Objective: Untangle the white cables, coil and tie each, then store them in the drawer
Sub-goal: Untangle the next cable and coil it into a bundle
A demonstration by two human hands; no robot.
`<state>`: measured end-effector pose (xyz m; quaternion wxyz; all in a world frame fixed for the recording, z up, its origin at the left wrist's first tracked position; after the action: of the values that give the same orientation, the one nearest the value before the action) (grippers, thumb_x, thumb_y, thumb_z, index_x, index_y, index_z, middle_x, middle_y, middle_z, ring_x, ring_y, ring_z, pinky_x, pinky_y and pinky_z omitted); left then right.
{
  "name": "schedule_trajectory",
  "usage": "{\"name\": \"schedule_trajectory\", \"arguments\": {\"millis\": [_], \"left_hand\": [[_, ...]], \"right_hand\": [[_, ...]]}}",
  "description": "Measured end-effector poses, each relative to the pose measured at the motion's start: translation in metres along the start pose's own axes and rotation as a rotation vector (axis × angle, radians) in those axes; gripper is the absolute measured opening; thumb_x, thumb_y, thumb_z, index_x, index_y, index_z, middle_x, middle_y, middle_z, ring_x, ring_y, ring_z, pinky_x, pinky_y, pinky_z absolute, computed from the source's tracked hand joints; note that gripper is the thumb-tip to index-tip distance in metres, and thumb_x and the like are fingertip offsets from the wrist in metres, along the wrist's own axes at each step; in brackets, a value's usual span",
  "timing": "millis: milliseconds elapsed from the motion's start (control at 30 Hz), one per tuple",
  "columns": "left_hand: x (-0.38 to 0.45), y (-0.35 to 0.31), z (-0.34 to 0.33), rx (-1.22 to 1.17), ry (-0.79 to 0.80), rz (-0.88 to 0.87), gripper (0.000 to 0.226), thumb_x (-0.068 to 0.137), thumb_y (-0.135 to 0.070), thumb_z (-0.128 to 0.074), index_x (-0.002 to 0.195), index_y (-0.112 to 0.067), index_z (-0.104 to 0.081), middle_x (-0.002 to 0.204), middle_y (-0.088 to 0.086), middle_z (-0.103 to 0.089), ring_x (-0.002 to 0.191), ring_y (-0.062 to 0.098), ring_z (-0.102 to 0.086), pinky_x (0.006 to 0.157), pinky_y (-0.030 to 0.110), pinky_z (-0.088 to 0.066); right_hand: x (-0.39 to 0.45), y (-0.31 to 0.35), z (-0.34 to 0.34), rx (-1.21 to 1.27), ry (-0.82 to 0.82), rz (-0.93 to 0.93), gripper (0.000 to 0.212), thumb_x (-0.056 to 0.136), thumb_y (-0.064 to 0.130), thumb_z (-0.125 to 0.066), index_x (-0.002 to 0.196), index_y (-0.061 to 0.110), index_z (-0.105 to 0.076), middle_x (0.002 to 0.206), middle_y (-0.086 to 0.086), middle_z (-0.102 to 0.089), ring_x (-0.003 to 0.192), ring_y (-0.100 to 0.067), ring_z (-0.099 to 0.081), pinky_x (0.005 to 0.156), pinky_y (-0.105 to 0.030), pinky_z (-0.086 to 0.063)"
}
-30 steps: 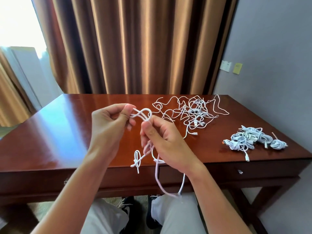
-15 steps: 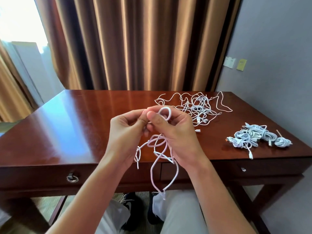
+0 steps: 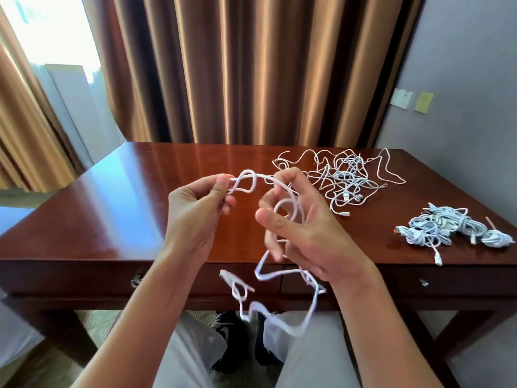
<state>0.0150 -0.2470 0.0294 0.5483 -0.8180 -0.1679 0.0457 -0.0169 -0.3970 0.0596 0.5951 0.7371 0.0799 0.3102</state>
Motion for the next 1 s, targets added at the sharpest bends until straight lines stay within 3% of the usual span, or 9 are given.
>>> {"name": "schedule_trajectory", "arguments": {"millis": [67, 200, 367, 467, 567, 633, 767, 867, 1000], "left_hand": [[0.002, 0.002, 0.008, -0.021, -0.019, 0.017, 0.016, 0.095, -0.009, -0.062, 0.082, -0.006, -0.072, 0.06, 0.001, -0.066, 0.044, 0.003, -0.051, 0.043, 0.01, -0.042], [-0.007, 0.012, 0.002, -0.05, 0.029, 0.054, 0.017, 0.094, -0.007, -0.061, 0.083, -0.003, -0.072, 0.062, 0.004, -0.065, 0.046, 0.004, -0.051, 0.045, 0.012, -0.044], [-0.007, 0.033, -0.007, -0.122, 0.113, 0.12, 0.022, 0.095, -0.012, -0.061, 0.097, 0.008, -0.07, 0.069, 0.014, -0.051, 0.056, 0.021, -0.045, 0.046, 0.03, -0.049], [-0.005, 0.035, 0.0, -0.128, 0.074, 0.132, 0.018, 0.094, -0.011, -0.061, 0.089, 0.002, -0.073, 0.071, 0.01, -0.063, 0.057, 0.012, -0.05, 0.054, 0.02, -0.047], [-0.003, 0.033, 0.005, -0.135, 0.049, 0.125, 0.017, 0.095, -0.008, -0.06, 0.089, 0.002, -0.073, 0.079, 0.011, -0.068, 0.054, 0.006, -0.053, 0.051, 0.012, -0.045], [-0.002, 0.034, 0.005, -0.137, 0.046, 0.124, 0.017, 0.095, -0.009, -0.061, 0.091, 0.002, -0.073, 0.082, 0.013, -0.068, 0.059, 0.008, -0.054, 0.051, 0.012, -0.046], [-0.001, 0.032, 0.004, -0.175, 0.054, 0.136, 0.019, 0.096, -0.01, -0.059, 0.089, 0.001, -0.072, 0.074, 0.008, -0.07, 0.058, 0.008, -0.054, 0.05, 0.011, -0.044], [0.001, 0.03, 0.007, -0.203, 0.032, 0.138, 0.023, 0.096, -0.009, -0.058, 0.081, -0.002, -0.074, 0.068, 0.005, -0.07, 0.05, 0.004, -0.052, 0.047, 0.01, -0.043], [0.001, 0.03, 0.007, -0.208, 0.039, 0.149, 0.036, 0.096, -0.01, -0.058, 0.067, -0.009, -0.079, 0.069, 0.005, -0.07, 0.05, 0.004, -0.052, 0.047, 0.01, -0.044]], "right_hand": [[0.002, -0.003, 0.005, 0.009, -0.044, 0.035, 0.021, 0.086, 0.016, -0.068, 0.092, 0.019, -0.048, 0.081, 0.001, -0.056, 0.038, -0.009, -0.045, 0.033, -0.014, -0.025], [0.01, -0.011, 0.004, -0.097, -0.149, 0.089, 0.018, 0.085, 0.021, -0.071, 0.086, 0.015, -0.054, 0.07, 0.006, -0.064, 0.056, -0.012, -0.054, 0.052, -0.022, -0.043], [0.016, -0.018, -0.002, -0.003, -0.246, 0.126, 0.027, 0.084, 0.022, -0.072, 0.09, 0.007, -0.05, 0.064, -0.003, -0.062, 0.061, -0.03, -0.054, 0.045, -0.024, -0.043], [0.016, -0.018, 0.004, -0.131, -0.28, 0.082, 0.019, 0.087, 0.023, -0.072, 0.088, 0.009, -0.059, 0.06, 0.004, -0.067, 0.055, -0.012, -0.059, 0.053, -0.026, -0.048], [0.017, -0.017, 0.007, -0.212, -0.288, 0.088, 0.014, 0.092, 0.017, -0.072, 0.085, 0.012, -0.061, 0.058, 0.004, -0.06, 0.054, -0.012, -0.054, 0.064, -0.039, -0.048], [0.02, -0.017, 0.008, -0.207, -0.274, 0.115, 0.018, 0.089, 0.013, -0.076, 0.087, 0.016, -0.058, 0.062, -0.005, -0.047, 0.058, -0.017, -0.051, 0.063, -0.039, -0.045], [0.021, -0.023, 0.0, -0.143, -0.154, 0.103, 0.021, 0.084, 0.006, -0.077, 0.092, 0.018, -0.062, 0.064, 0.005, -0.042, 0.068, -0.025, -0.048, 0.075, -0.046, -0.052], [0.019, -0.025, 0.002, -0.142, -0.083, 0.077, 0.017, 0.089, -0.003, -0.071, 0.097, 0.011, -0.066, 0.067, 0.011, -0.055, 0.072, -0.002, -0.06, 0.063, -0.02, -0.05], [0.019, -0.032, 0.001, -0.172, 0.007, 0.023, 0.031, 0.088, -0.01, -0.067, 0.104, 0.017, -0.067, 0.097, 0.01, -0.068, 0.105, -0.01, -0.063, 0.078, -0.035, -0.059]]}}
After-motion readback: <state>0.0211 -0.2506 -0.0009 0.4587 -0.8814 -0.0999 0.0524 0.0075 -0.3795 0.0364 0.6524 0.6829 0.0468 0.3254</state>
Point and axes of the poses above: each hand's wrist, its own x-axis towards the middle knuckle, its own z-axis out of the back of the hand, y = z × x, the point moved 10 cm from there along x, towards the middle knuckle
